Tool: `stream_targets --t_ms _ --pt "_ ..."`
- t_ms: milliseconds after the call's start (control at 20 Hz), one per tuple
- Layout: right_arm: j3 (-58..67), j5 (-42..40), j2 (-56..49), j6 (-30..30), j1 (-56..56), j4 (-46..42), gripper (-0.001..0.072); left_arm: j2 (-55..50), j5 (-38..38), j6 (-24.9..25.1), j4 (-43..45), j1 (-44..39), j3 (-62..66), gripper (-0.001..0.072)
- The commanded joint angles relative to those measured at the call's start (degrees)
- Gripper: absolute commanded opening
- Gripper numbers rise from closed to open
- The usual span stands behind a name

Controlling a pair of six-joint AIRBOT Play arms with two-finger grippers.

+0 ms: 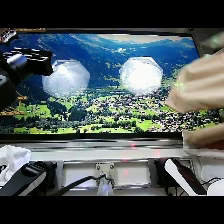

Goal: Fold the clothes and pants, and hang the long-sleeved shirts on hangers.

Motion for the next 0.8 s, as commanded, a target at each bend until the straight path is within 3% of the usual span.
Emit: stream_targets --t_ms 0,400,750 --pt "0.0 -0.8 0.4 4.4 -10.0 -0.7 0.0024 0.0 0.0 0.0 0.3 0.0 0.0 0.0292" --pt "0.0 -8.6 0.4 15.3 -29.1 1.8 0.0024 0.0 0.0 0.0 0.3 0.0 0.0 0.0292" --pt "0.0 -12.5 -1.7 15.5 -39.5 11.4 0.0024 0.0 0.0 0.0 0.3 0.0 0.0 0.0292"
